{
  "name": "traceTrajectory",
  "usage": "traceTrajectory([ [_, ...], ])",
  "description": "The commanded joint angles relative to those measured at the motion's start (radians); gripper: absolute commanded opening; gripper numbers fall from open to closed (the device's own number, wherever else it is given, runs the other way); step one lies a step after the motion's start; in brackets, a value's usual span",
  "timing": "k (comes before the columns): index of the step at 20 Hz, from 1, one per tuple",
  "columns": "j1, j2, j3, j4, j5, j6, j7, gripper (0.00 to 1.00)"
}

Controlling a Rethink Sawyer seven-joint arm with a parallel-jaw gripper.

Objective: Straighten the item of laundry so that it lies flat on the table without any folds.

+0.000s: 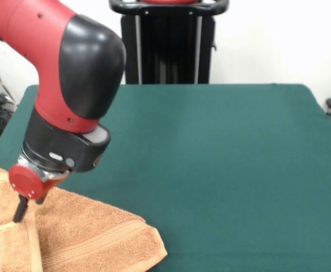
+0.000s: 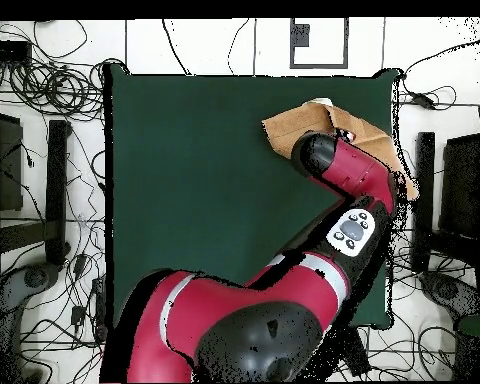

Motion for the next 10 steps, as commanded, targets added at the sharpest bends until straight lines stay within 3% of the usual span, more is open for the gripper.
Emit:
traceTrajectory([
  [1,0.048,0.102,0.056,-0.032,0.058,-0.005,0.203,1.0],
  [10,0.037,0.099,0.087,-0.01,0.063,-0.057,0.17,1.0],
])
